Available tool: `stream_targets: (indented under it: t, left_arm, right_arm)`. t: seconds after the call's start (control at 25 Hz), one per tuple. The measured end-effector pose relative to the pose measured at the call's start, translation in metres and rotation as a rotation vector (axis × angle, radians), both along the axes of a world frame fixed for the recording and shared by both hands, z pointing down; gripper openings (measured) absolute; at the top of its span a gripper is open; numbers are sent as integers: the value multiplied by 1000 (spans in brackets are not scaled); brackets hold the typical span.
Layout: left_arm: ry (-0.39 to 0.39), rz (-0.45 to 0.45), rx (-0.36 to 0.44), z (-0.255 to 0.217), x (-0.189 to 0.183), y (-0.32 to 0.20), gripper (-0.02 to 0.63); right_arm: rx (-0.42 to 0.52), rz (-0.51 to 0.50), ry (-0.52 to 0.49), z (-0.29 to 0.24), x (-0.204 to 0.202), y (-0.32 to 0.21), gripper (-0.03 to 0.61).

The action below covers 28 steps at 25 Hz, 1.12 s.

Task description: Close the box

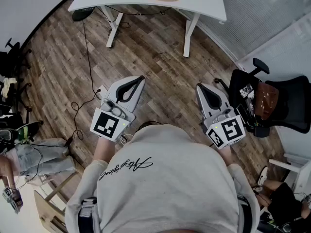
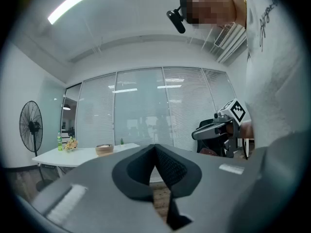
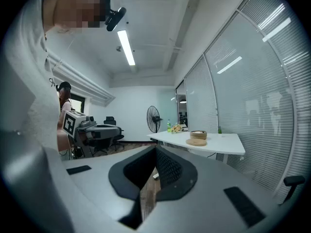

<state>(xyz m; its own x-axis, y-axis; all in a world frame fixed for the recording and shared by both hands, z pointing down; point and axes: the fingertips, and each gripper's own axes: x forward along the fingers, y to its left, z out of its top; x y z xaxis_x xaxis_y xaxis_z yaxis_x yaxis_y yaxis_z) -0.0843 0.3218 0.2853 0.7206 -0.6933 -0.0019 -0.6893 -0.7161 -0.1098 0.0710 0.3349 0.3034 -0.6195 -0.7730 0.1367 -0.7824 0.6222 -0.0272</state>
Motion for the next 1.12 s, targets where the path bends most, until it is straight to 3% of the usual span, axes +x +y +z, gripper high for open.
stream_targets:
  t: [0.52, 0.88, 1.0, 1.04, 1.12]
  left_arm:
    - [15, -13, 5, -1, -1, 13, 0]
    - [66, -18, -7, -3, -19, 21, 2]
    - [113, -34, -22, -5, -26, 18, 2]
    - [133, -37, -28, -5, -27, 17, 64]
    - [160, -35, -37, -7, -29, 16, 267]
  right_arm:
    - [31, -13, 8, -3, 0, 11, 2]
    - [16, 9, -56, -2, -3, 12, 2]
    - [33, -31, -67, -4, -11, 14, 3]
    - [37, -60, -72, -5, -15, 16, 12]
    - [35, -92, -82, -5, -20, 18, 195]
